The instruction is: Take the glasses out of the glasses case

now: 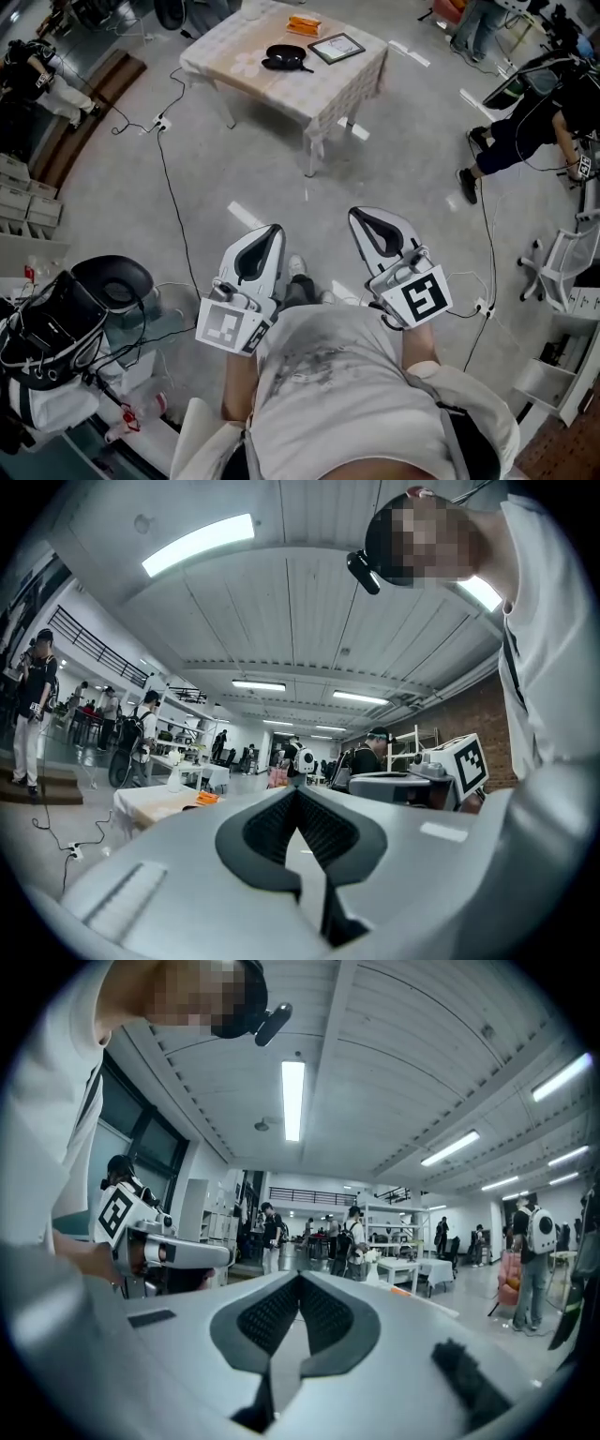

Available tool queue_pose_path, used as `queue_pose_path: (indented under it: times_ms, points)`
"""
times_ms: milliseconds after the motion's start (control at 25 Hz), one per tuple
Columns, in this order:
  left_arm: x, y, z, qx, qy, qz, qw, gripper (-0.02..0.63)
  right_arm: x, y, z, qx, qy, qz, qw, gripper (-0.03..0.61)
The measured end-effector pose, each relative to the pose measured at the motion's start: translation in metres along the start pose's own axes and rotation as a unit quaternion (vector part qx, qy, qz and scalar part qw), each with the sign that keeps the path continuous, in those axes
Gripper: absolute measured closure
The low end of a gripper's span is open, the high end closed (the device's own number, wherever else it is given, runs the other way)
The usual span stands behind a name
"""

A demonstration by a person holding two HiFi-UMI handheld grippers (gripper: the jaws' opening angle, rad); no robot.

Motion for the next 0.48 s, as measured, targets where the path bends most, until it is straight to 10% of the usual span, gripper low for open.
queue_pose_path:
  times_ms: [480]
  points:
    - [0.062,-0.017,0.100,-0.001,0.034,-0.005,0.9994,0.609,0.094,-0.012,-0.035,-0.001,0.029,0.024,0.999,0.561]
Point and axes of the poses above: the fingertips, and each gripper's own axes: x forward along the fingers, z to its left, y out of its underside, the point moved 9 cm from there along -x, backward along the fingers, and after that the axes turned 8 degrees about z, right-handed, at the moved point
